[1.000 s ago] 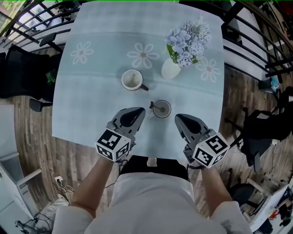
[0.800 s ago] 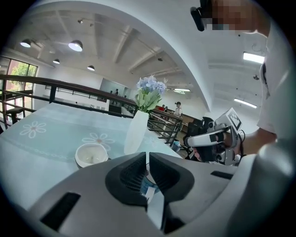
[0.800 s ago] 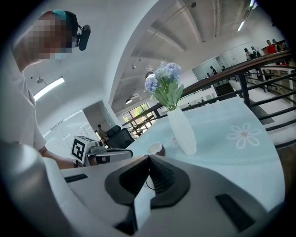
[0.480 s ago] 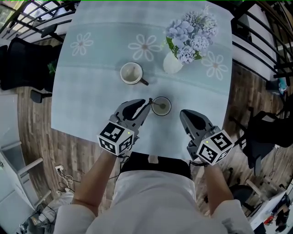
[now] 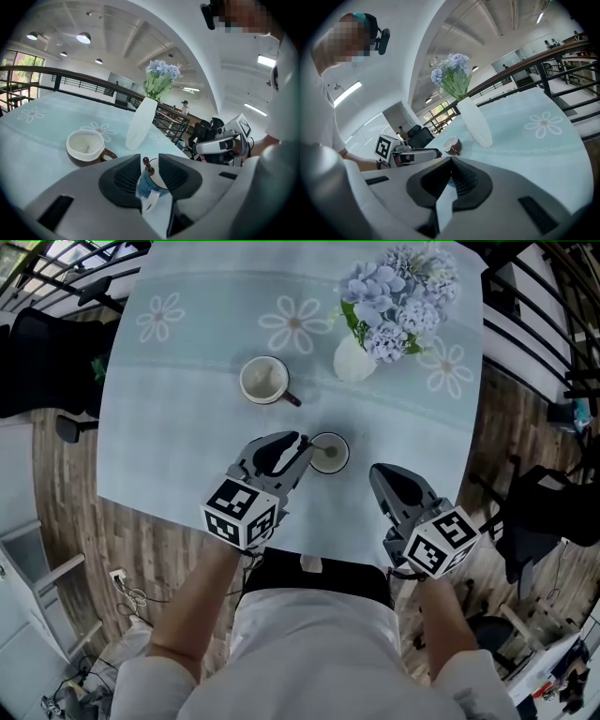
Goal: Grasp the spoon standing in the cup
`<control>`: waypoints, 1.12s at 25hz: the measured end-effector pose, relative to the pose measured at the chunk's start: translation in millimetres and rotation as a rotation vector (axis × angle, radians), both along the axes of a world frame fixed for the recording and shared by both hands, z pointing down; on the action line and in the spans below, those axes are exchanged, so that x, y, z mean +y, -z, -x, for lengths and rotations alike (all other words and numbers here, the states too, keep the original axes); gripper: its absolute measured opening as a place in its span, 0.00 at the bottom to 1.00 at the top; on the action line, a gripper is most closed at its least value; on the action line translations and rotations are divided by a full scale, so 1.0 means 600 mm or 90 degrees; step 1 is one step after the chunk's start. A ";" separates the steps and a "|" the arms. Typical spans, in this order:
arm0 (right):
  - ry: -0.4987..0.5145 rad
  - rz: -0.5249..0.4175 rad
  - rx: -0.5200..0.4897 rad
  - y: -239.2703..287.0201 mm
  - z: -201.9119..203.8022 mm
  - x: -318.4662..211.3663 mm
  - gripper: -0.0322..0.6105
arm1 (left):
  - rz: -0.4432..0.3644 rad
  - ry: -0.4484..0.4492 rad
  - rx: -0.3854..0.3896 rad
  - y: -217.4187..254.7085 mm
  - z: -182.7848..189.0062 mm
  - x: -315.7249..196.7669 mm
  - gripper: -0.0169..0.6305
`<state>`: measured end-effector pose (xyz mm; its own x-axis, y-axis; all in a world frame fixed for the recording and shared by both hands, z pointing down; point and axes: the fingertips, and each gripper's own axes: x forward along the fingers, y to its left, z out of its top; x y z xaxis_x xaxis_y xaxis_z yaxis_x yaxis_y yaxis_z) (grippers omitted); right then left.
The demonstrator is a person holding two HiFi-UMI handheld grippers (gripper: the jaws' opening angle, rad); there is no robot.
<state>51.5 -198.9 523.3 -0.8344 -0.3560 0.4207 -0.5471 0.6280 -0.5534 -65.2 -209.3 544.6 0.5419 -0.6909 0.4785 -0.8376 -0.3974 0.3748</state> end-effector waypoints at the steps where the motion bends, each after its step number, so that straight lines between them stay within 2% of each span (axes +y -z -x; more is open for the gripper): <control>1: 0.002 0.001 0.000 -0.002 0.001 0.000 0.08 | 0.005 0.000 0.004 -0.004 -0.001 0.001 0.21; 9: 0.007 0.009 0.007 -0.016 0.007 0.006 0.08 | 0.026 0.002 0.018 -0.026 -0.002 -0.001 0.21; 14: 0.010 0.004 0.010 -0.009 0.008 0.009 0.08 | 0.029 0.005 0.026 -0.025 -0.004 -0.001 0.15; 28: -0.006 -0.016 0.015 0.014 0.003 0.008 0.08 | -0.002 -0.007 0.025 0.008 -0.005 -0.003 0.12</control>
<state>49.7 -194.0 514.8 -0.8211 -0.3749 0.4304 -0.5656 0.6364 -0.5245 -62.5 -211.2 539.6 0.5677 -0.6863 0.4546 -0.8178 -0.4070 0.4069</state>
